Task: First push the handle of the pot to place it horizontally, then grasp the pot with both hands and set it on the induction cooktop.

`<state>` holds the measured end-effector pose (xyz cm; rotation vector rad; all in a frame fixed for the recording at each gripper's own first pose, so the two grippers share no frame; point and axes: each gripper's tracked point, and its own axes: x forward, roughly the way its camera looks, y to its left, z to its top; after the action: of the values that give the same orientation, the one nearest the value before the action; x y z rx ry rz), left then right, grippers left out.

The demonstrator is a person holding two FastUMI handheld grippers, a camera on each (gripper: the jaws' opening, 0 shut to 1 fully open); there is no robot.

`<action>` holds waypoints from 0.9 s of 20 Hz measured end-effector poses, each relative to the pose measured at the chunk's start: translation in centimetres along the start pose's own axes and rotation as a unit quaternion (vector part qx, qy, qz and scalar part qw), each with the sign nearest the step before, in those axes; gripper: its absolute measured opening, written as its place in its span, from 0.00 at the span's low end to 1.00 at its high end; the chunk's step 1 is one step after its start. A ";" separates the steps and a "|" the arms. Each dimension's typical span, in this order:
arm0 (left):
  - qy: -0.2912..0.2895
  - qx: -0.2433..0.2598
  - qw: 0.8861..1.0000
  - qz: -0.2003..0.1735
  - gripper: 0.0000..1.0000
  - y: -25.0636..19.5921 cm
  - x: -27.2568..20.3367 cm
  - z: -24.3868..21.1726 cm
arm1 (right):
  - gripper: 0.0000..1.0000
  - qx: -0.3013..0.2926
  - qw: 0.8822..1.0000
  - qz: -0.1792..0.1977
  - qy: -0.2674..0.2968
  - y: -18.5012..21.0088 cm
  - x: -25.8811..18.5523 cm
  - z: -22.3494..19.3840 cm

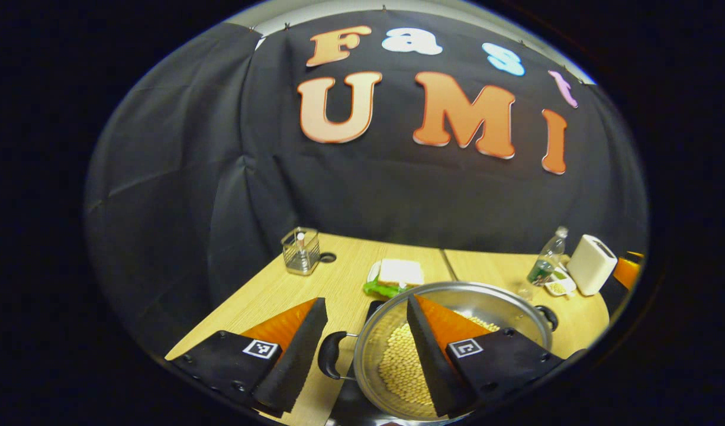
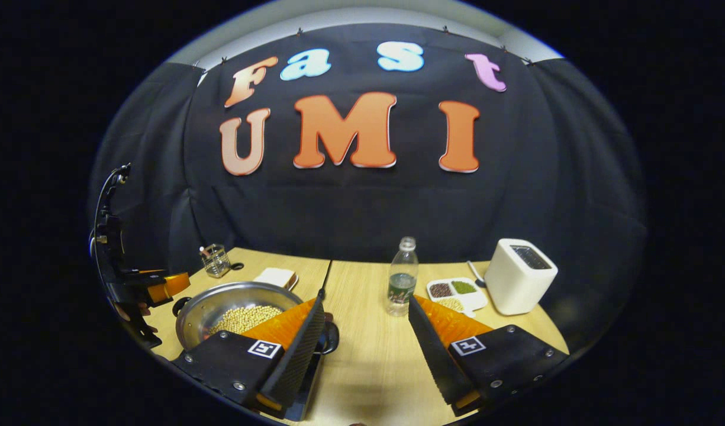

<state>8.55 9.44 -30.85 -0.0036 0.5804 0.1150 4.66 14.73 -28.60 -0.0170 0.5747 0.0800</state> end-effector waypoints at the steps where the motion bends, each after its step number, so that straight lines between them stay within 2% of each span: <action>1: -0.021 0.007 1.000 -0.003 0.90 0.0 -0.9 1.4 | 0.90 0.001 1.000 -0.006 -0.017 -1.1 -1.3 1.4; 5: -0.101 0.012 0.994 -0.040 0.91 -3.1 -7.0 8.4 | 0.92 -0.009 0.997 -0.006 -0.078 -4.6 -6.8 6.4; 8: -0.150 0.002 0.987 -0.061 0.99 -4.2 -11.5 13.4 | 0.93 -0.002 0.992 -0.013 -0.124 -7.5 -10.5 9.3; 9: -0.163 -0.004 0.984 -0.067 0.99 -4.4 -12.9 14.7 | 0.98 -0.001 0.991 -0.014 -0.134 -8.3 -11.6 9.9; 10: -0.172 -0.010 0.982 -0.074 0.95 -4.7 -14.0 15.7 | 0.93 -0.003 0.990 -0.016 -0.139 -9.0 -12.6 10.4; 11: -0.178 -0.015 0.981 -0.079 0.99 -4.8 -15.2 16.2 | 0.98 -0.004 0.989 -0.019 -0.144 -9.7 -13.6 10.9; 12: -0.185 -0.015 0.979 -0.084 0.99 -5.1 -16.3 16.8 | 0.93 -0.004 0.989 -0.021 -0.150 -10.4 -14.4 11.4; 13: -0.190 -0.015 0.978 -0.089 0.99 -5.2 -17.2 17.2 | 0.93 -0.001 0.988 -0.021 -0.154 -10.7 -15.3 12.3; 18: -0.230 -0.017 0.969 -0.091 0.98 -5.2 -23.4 21.4 | 0.93 -0.007 0.976 0.006 -0.216 -10.4 -20.5 16.7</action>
<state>1.46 2.53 -0.27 -0.0613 0.1121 -0.0549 -2.54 3.52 -3.50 -0.0090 0.1393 0.0957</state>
